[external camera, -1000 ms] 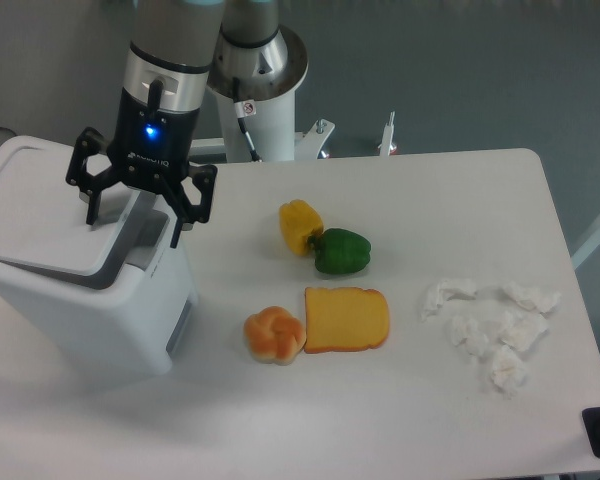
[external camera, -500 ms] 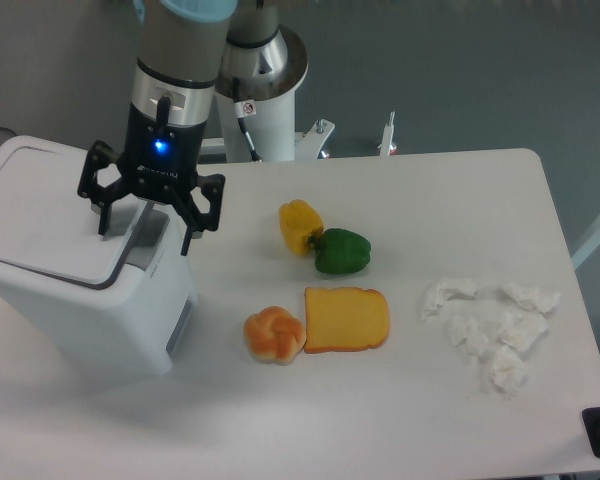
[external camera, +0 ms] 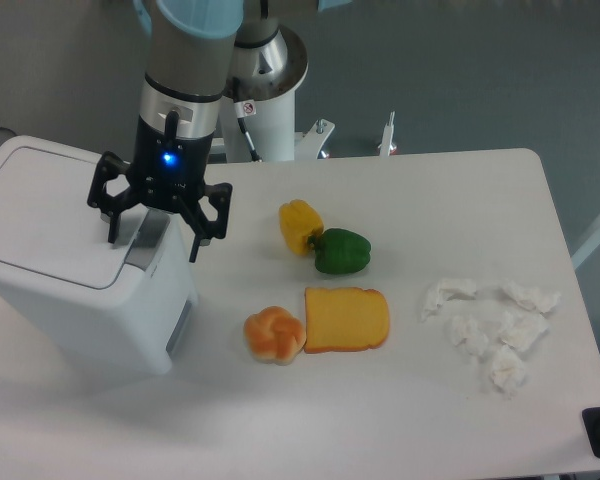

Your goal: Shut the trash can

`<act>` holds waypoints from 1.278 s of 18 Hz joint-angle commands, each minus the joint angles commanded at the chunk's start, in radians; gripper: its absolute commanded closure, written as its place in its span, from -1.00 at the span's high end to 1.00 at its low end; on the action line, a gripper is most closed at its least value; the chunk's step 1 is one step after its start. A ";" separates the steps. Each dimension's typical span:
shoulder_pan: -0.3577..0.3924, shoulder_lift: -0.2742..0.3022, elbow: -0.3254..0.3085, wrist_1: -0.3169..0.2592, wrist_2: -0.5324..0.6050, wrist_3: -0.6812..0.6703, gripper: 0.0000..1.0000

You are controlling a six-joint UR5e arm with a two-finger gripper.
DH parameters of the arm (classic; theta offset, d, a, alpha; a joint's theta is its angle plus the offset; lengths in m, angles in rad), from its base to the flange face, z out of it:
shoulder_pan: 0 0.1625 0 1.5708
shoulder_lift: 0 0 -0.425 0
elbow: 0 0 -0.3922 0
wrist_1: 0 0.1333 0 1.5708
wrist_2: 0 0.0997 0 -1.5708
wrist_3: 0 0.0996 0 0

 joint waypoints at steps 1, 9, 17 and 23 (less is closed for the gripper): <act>0.000 0.000 0.000 0.000 0.000 0.000 1.00; 0.003 0.000 0.002 -0.003 -0.002 0.000 1.00; 0.096 0.008 0.066 -0.006 -0.011 0.003 1.00; 0.262 -0.067 0.081 -0.006 -0.009 0.228 1.00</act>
